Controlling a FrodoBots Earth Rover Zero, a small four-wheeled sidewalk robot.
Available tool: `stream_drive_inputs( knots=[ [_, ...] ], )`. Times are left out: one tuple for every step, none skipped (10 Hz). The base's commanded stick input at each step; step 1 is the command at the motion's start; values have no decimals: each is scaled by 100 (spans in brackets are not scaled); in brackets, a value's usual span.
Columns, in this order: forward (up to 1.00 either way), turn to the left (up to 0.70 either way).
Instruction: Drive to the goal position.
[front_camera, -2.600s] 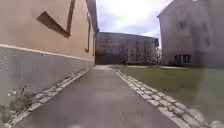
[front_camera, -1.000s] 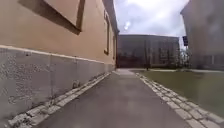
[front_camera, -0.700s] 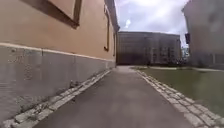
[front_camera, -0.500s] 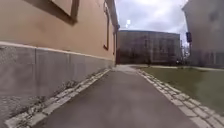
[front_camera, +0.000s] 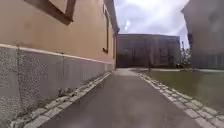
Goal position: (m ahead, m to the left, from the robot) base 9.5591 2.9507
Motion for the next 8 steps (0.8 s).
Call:
stream_drive_inputs(
  knots=[
    [70,4],
    [70,4],
    [70,4],
    [70,4],
    [70,4],
    [70,4],
    [70,4],
    [70,4]
  ],
)
